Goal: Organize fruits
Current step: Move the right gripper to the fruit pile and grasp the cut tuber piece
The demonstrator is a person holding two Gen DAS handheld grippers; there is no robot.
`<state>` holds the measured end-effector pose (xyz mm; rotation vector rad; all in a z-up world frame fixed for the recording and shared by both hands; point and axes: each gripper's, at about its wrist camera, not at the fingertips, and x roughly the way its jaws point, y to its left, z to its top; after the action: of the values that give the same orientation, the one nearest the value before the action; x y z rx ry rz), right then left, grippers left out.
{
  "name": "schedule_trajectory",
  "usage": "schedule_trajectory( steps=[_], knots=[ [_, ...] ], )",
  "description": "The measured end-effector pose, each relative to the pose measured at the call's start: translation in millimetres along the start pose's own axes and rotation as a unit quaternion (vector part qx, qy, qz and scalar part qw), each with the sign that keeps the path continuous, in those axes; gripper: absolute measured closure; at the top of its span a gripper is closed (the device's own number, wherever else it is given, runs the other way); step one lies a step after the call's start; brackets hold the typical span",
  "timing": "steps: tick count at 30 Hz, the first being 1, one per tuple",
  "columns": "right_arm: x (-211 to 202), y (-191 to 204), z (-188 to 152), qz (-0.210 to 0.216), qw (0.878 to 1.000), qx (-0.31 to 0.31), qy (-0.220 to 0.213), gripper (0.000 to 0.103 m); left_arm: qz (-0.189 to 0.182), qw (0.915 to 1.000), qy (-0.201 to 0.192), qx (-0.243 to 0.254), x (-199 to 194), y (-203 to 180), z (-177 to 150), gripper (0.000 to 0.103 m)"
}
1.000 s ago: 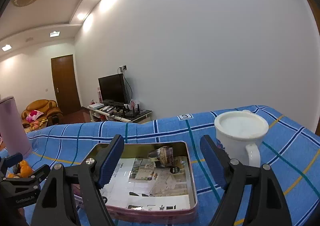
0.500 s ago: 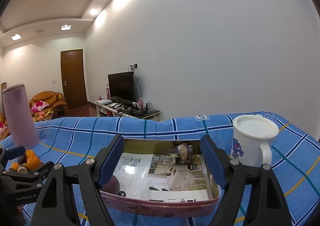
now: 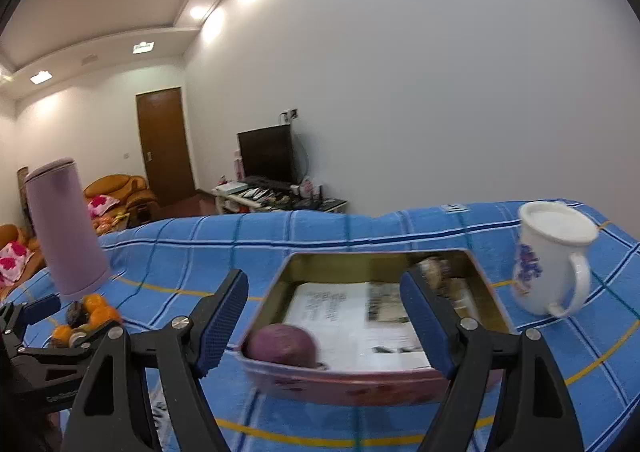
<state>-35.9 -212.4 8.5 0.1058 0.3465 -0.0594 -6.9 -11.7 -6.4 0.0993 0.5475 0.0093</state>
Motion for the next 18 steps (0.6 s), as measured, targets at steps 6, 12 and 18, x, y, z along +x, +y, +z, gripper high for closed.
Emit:
schedule_trajectory(
  steps=[6,12,18],
  knots=[
    [5,35,-4,0.029,0.999,-0.011,0.013,0.023,0.010,0.9999,0.004,-0.006,1,19,-2,0.000],
    [9,63,-7,0.051,0.998,-0.009,0.026,0.023,0.021,0.9996,0.011,-0.012,4,39,-4,0.000],
    [15,87,-8,0.064,0.997,-0.018,0.034,0.023,0.028,0.9992,0.022,-0.015,7,61,-7,0.000]
  ],
)
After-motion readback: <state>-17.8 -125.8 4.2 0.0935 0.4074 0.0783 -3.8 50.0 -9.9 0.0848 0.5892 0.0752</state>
